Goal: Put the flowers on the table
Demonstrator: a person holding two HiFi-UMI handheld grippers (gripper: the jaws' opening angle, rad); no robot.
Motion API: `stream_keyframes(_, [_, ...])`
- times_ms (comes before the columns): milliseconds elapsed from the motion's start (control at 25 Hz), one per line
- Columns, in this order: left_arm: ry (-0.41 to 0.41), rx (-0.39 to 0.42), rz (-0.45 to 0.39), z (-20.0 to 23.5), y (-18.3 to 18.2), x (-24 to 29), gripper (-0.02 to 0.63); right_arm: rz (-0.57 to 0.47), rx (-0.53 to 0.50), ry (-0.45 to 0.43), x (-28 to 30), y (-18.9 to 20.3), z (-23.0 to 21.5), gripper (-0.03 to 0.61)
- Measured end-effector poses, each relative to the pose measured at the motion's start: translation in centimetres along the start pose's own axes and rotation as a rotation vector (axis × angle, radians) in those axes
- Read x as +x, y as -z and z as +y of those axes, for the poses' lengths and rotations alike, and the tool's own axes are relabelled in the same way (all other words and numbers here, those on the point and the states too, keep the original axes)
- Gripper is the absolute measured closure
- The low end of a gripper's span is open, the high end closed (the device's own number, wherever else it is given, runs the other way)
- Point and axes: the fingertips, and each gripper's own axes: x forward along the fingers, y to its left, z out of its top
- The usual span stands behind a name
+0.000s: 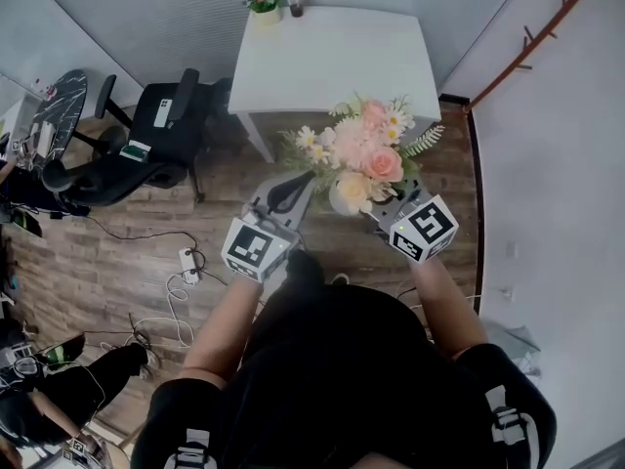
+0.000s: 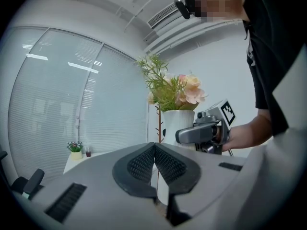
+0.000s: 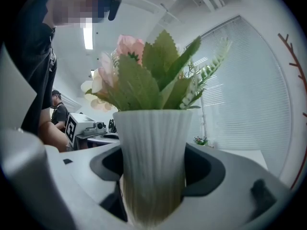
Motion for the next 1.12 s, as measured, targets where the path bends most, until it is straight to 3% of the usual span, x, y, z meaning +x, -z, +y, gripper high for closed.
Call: stream_keyframes(1120, [0.123, -0.03, -0.001, 16.5, 0.5, 3.5, 0.601, 0.03, 0.008, 0.123, 15.6, -2.2, -6.2, 0.229])
